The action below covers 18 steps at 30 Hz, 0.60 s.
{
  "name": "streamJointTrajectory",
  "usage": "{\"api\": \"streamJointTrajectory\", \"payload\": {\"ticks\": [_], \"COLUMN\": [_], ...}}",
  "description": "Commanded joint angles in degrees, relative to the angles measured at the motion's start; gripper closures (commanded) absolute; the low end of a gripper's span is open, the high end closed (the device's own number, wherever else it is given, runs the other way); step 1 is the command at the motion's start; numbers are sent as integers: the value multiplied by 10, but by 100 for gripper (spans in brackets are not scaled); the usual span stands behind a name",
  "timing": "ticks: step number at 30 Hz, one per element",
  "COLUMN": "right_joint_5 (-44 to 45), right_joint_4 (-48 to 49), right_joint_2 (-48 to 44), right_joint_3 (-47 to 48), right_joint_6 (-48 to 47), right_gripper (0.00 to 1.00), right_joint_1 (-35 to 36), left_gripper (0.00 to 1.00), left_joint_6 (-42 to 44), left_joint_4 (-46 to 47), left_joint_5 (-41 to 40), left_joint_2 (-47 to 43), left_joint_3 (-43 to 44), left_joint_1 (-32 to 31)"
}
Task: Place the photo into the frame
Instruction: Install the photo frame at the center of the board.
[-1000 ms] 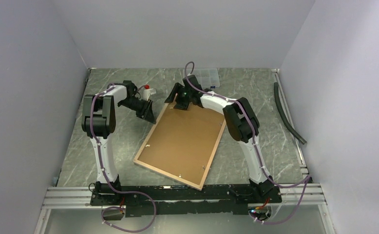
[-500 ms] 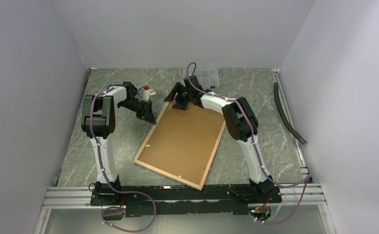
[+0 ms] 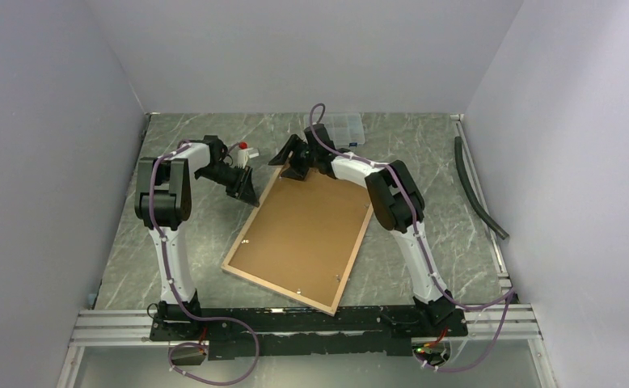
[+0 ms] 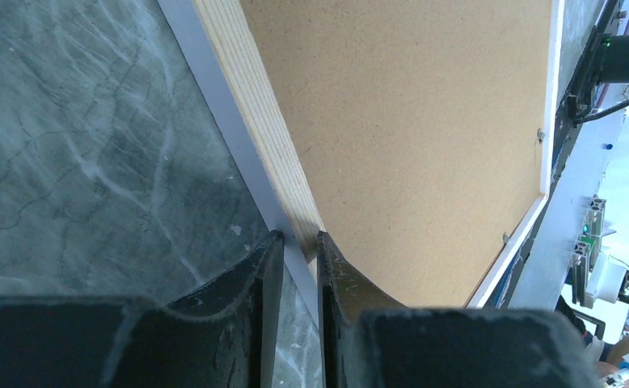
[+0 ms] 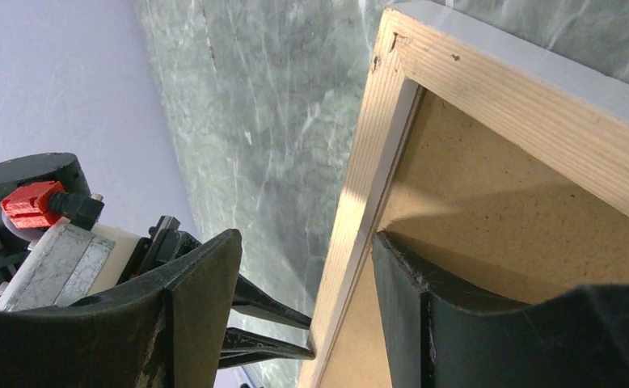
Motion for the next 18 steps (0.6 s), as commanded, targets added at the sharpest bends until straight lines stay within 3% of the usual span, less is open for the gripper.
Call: {"api": "streamJointTrajectory", "payload": {"ticks": [1,18], "right_joint_5": [-4,2], "right_joint_4": [12,-52], "right_joint_2": [16,-31], "right_joint_3": [10,-17], "right_joint_6": [5,-97], "right_gripper": [36,33], "right_joint_1": [4,-24], "left_gripper": [76,78], "left_joint_6": [17,20], "left_joint_4": [7,10], "left_joint_5": [-35,-40], "left_joint_2": [-10,-23], "left_joint_3": [-7,-17], "left_joint_1": [-4,-3]}}
